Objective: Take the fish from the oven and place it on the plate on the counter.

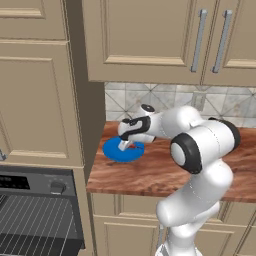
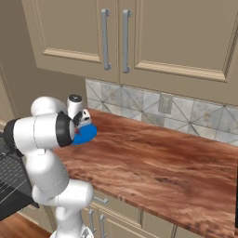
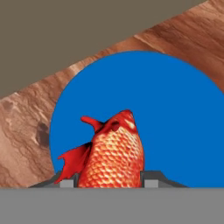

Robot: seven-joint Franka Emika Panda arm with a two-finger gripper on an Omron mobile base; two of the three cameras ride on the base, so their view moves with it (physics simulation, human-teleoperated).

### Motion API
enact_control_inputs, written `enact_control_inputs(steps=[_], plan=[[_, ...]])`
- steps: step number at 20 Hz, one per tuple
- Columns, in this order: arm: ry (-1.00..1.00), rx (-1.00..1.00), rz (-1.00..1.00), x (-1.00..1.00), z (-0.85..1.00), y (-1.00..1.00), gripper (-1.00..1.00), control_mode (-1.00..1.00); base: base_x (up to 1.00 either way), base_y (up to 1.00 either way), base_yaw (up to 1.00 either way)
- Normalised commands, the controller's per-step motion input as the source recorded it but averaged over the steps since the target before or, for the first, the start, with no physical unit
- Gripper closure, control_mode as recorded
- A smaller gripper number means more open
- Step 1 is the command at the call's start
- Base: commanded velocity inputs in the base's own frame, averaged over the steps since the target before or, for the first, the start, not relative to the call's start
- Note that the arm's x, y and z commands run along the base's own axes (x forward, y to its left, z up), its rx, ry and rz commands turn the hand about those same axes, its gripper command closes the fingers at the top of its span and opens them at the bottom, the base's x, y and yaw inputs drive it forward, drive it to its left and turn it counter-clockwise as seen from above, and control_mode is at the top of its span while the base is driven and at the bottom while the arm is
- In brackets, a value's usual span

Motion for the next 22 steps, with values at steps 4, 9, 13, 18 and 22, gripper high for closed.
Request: enact_control_inputs(steps=[4,9,13,18,22], plan=[[0.0,-0.04,-0.03,0.13,0.0,0.2,1.0,-1.0,0.0,0.0,0.0],[0.0,-0.02,-0.03,0.1,0.0,0.03,1.0,-1.0,0.0,0.0,0.0],[0.0,-0.01,0.0,0.07,0.0,0.0,1.0,-1.0,0.0,0.0,0.0],[0.0,0.0,0.0,0.09,-0.02,-0.08,1.0,-1.0,0.0,0.0,0.0],[0.0,0.0,0.0,0.21,-0.1,-0.18,1.0,-1.0,0.0,0.0,0.0]])
